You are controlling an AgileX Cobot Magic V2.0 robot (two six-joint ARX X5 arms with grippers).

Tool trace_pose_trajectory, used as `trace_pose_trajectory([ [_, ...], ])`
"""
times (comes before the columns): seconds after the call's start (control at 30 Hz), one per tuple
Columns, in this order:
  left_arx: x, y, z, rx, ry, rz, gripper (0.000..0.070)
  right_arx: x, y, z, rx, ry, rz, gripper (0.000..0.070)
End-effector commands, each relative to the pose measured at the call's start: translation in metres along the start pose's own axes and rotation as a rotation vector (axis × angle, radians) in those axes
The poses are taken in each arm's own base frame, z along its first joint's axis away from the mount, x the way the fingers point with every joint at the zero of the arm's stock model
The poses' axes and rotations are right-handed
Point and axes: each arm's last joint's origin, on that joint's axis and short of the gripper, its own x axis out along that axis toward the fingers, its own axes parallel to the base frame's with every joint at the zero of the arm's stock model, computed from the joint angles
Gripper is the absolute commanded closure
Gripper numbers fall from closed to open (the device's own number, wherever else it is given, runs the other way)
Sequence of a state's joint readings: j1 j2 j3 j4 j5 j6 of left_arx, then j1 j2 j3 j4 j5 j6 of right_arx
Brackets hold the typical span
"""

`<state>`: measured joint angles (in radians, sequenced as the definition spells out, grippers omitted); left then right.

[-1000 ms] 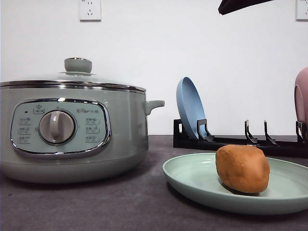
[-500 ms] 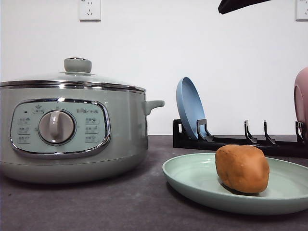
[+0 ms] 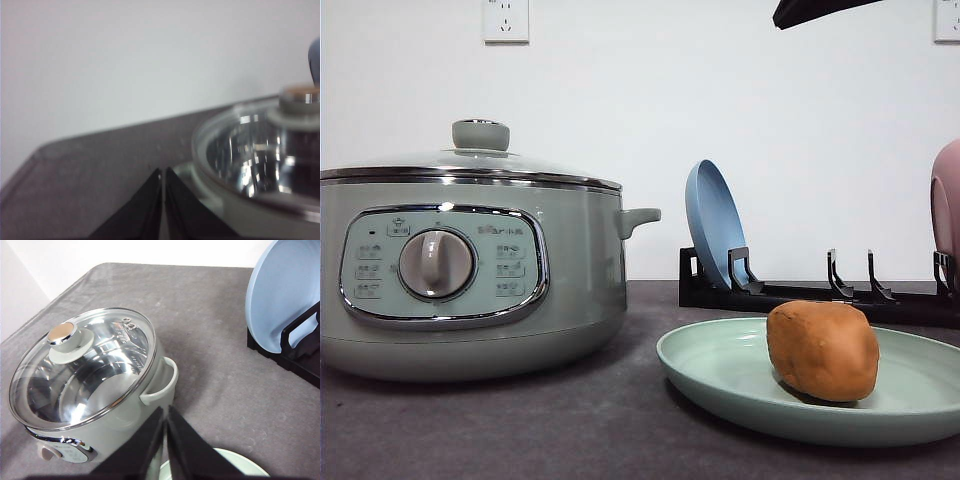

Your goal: Transfer potato from steamer to green plate

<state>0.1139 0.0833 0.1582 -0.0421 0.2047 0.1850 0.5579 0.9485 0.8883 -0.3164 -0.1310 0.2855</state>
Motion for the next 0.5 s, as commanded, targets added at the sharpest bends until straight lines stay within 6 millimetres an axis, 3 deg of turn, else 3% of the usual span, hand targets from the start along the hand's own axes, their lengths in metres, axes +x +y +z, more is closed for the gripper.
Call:
trace_pose_trajectory([
  [0.0, 0.000, -0.001, -0.005, -0.009, 0.000, 0.009, 0.0697, -0.001, 0.003, 0.005, 0.002, -0.022, 0.013, 0.0700],
  [0.27, 0.000, -0.006, -0.035, -0.035, 0.067, -0.002, 0.0697, -0.001, 0.003, 0.005, 0.002, -0.022, 0.013, 0.0700],
  [0.47, 0.001, -0.008, -0.046, -0.049, 0.136, -0.014, 0.0697, -0.001, 0.004, 0.006, 0.000, -0.031, 0.016, 0.0700],
])
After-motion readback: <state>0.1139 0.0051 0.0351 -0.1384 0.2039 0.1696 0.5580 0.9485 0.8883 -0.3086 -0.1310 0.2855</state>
